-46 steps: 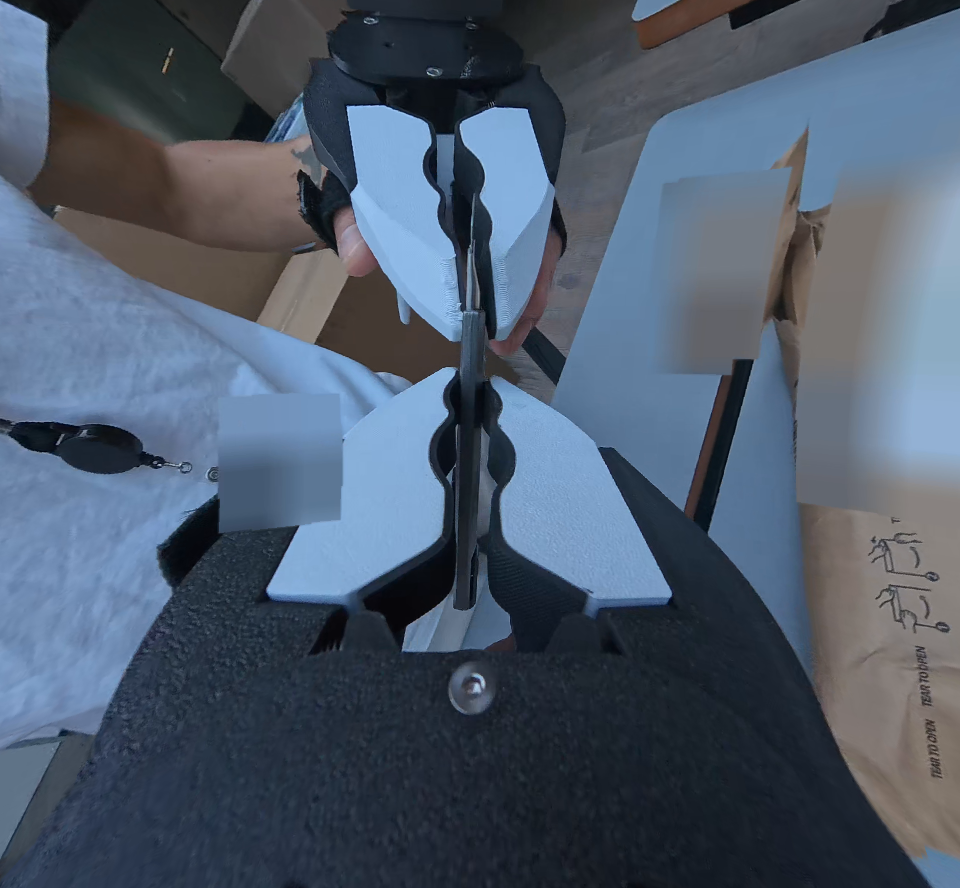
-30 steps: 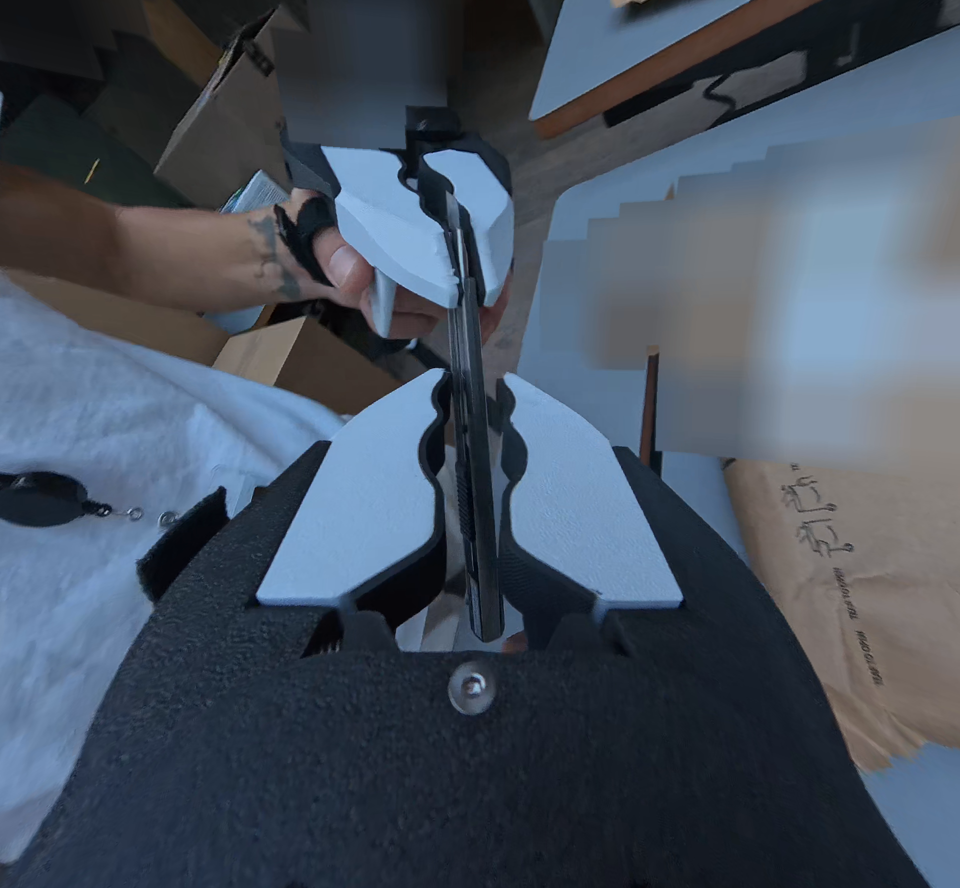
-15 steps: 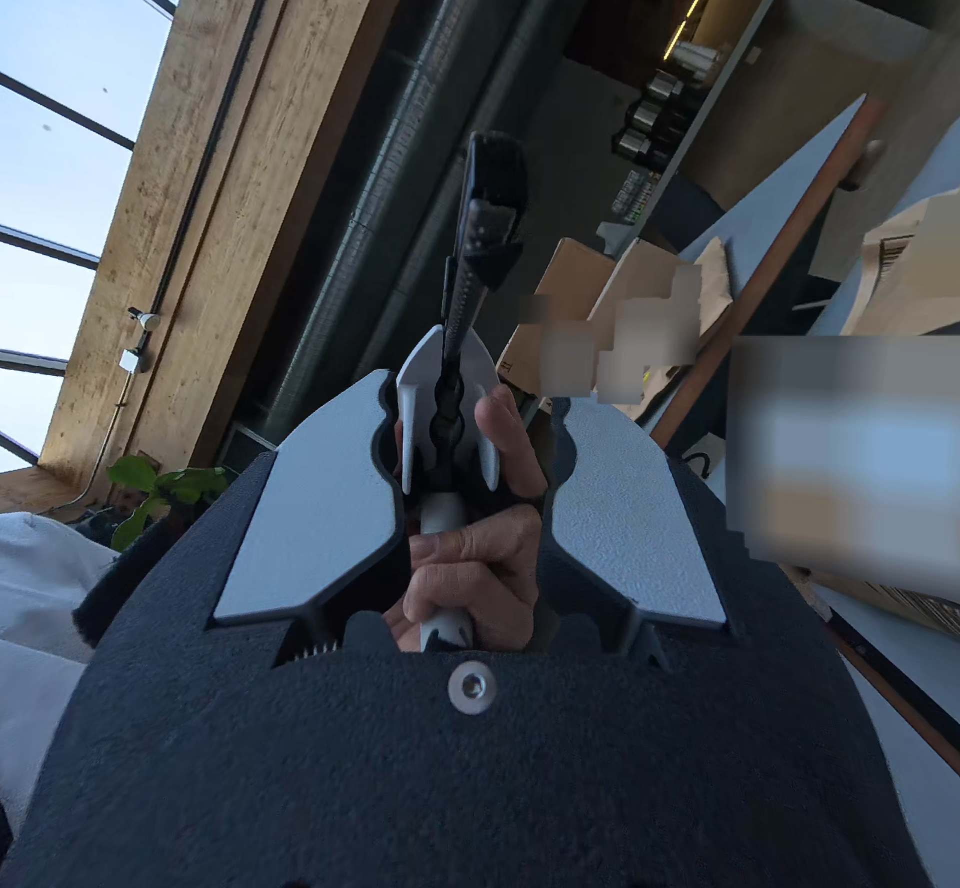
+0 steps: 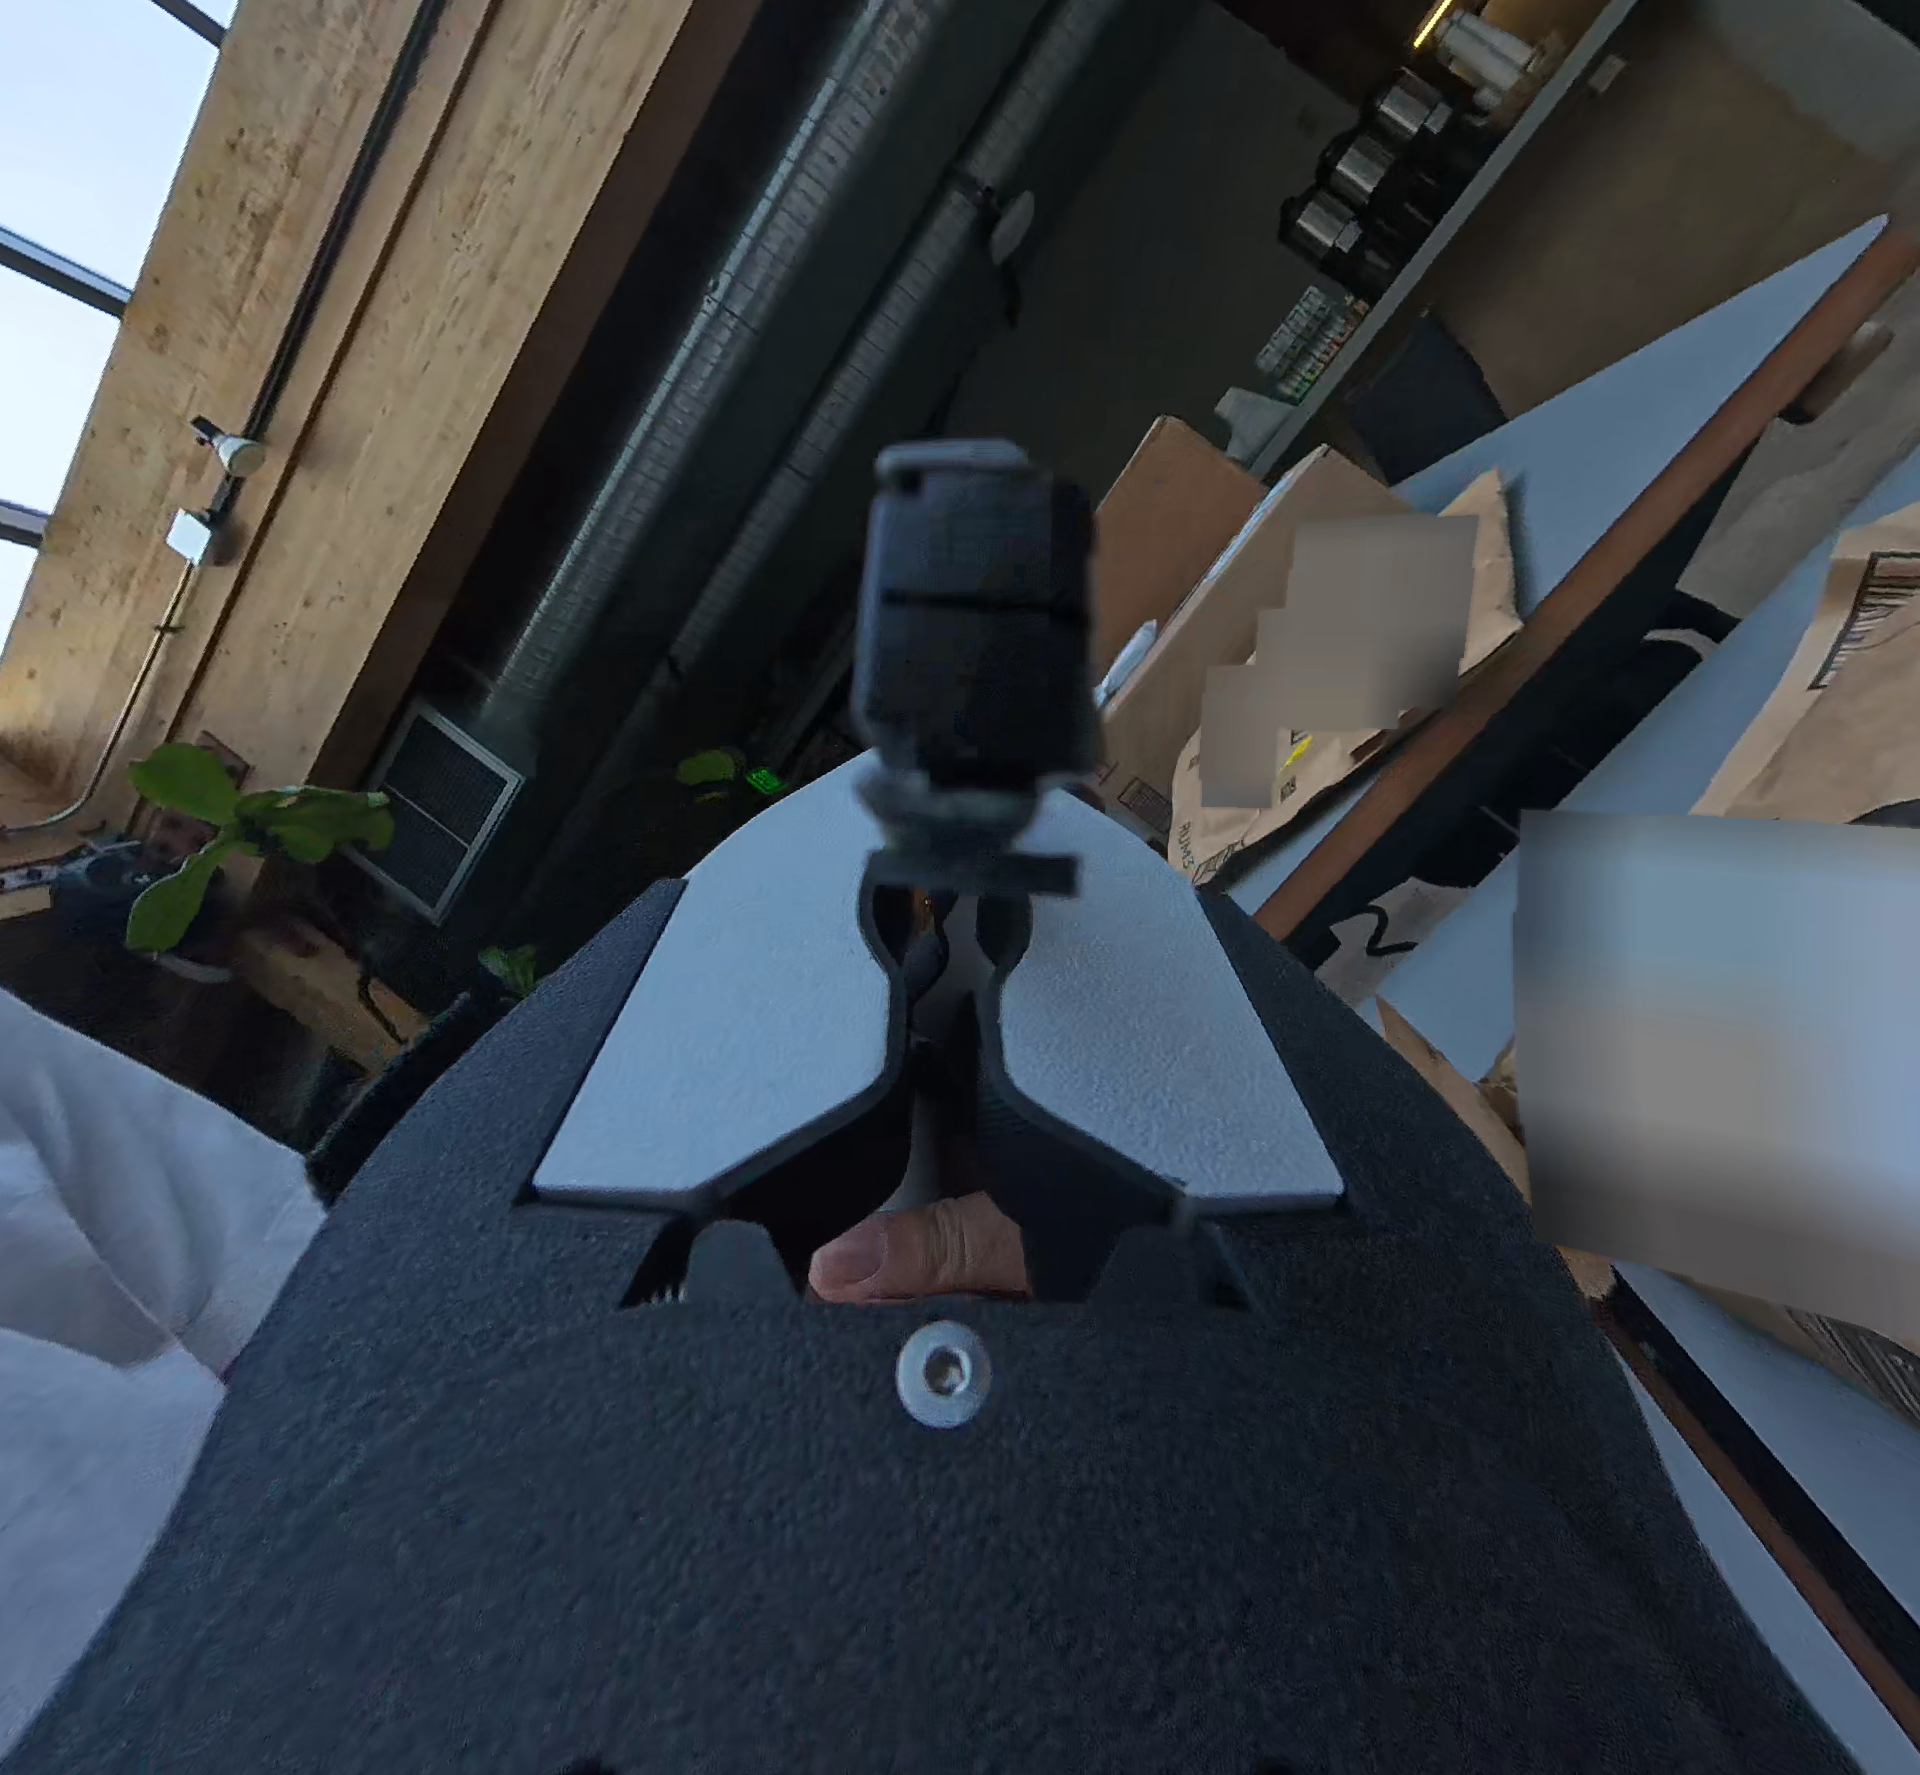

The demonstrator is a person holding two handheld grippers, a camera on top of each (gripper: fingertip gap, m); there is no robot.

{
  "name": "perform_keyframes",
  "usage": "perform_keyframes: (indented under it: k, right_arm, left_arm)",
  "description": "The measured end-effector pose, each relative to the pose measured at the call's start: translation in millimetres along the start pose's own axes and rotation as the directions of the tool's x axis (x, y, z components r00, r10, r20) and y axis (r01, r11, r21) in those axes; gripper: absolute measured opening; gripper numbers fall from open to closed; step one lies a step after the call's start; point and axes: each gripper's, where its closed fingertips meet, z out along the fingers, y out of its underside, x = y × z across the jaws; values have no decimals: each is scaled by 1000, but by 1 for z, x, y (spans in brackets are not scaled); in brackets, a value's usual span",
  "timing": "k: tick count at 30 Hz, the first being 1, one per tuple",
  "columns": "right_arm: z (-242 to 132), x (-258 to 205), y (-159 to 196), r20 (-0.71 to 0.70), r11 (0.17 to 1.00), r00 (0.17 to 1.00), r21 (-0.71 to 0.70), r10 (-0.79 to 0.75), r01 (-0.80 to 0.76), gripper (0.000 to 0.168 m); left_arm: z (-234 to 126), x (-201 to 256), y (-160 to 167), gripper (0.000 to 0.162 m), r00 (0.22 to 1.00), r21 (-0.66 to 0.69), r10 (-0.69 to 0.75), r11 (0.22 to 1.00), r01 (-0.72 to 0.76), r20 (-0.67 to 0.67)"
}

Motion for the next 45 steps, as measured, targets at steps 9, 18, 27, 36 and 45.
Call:
perform_keyframes:
  k: [9, 18, 27, 36, 45]
  right_arm:
    - [-10, 30, 17, -103, 915, 950, -316, -294, 249, 6]
    - [6, 94, 65, -75, 654, 834, -661, -546, 369, 6]
    - [18, 111, 78, -148, 485, 697, -815, -702, 316, 5]
    - [9, 101, 78, -78, 375, 619, -852, -782, 366, 6]
    - [3, 95, 75, -21, 301, 562, -861, -827, 411, 6]
  left_arm:
    - [-114, -54, 7, 46, 918, -192, 206, 970, -147, 337]
    - [-220, -105, 27, 43, 777, -496, 434, 849, -183, 456]
    - [-132, -78, -38, 38, 716, -519, 656, 709, -478, 236]
    - [-26, -79, -46, 32, 690, -609, 711, 610, -508, 136]
    - [-15, -73, -13, 24, 674, -646, 735, 549, -530, 71]
